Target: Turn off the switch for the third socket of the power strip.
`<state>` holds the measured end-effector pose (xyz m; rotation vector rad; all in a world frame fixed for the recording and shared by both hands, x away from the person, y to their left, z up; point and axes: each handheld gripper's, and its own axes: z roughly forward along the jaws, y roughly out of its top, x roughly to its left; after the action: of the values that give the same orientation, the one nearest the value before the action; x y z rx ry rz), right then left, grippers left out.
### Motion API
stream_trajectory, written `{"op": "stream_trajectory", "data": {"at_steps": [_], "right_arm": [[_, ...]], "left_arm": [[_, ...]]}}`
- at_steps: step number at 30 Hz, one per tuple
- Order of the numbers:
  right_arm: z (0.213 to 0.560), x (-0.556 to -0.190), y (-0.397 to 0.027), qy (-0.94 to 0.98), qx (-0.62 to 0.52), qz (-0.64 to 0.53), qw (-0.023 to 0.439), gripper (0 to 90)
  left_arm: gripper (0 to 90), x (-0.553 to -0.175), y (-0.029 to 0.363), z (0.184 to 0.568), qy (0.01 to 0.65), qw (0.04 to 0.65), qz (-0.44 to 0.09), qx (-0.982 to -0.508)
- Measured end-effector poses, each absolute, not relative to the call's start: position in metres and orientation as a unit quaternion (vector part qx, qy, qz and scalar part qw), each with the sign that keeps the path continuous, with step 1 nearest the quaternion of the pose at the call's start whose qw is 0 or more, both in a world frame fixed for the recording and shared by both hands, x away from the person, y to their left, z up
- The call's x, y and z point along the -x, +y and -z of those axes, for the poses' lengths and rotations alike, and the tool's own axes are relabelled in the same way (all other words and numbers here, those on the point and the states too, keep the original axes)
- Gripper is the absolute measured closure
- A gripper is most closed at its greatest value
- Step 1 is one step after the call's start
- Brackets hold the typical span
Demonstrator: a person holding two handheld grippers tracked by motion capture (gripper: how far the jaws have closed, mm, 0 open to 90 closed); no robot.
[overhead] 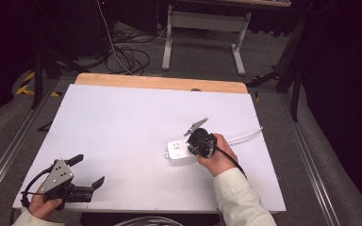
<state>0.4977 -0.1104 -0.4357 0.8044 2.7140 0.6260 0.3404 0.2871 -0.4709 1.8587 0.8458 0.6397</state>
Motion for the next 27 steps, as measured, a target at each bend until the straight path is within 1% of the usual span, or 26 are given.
{"op": "stream_trajectory", "data": {"at_steps": [3, 12, 15, 18, 20, 23, 27], "right_arm": [[0.436, -0.499, -0.111, 0.928, -0.28, -0.217, 0.115, 90.0], [0.436, -0.498, -0.111, 0.927, -0.281, -0.218, 0.117, 90.0], [0.438, -0.498, -0.109, 0.926, -0.278, -0.237, 0.101, 90.0], [0.438, -0.495, -0.103, 0.93, -0.267, -0.22, 0.128, 90.0], [0.438, -0.493, -0.101, 0.93, -0.266, -0.215, 0.137, 90.0], [0.438, -0.494, -0.104, 0.926, -0.273, -0.228, 0.124, 90.0], [0.438, -0.495, -0.106, 0.924, -0.279, -0.234, 0.117, 90.0]], "left_arm": [[0.2, -0.341, 0.287, 0.471, 0.346, 0.479, -0.263, -0.762], [0.2, -0.341, 0.287, 0.471, 0.343, 0.479, -0.263, -0.764], [0.2, -0.341, 0.287, 0.471, 0.345, 0.479, -0.26, -0.764], [0.2, -0.341, 0.287, 0.471, 0.343, 0.478, -0.263, -0.765], [0.2, -0.341, 0.287, 0.471, 0.345, 0.48, -0.262, -0.763], [0.2, -0.341, 0.288, 0.471, 0.344, 0.48, -0.263, -0.763], [0.2, -0.341, 0.287, 0.471, 0.347, 0.48, -0.258, -0.763]]}}
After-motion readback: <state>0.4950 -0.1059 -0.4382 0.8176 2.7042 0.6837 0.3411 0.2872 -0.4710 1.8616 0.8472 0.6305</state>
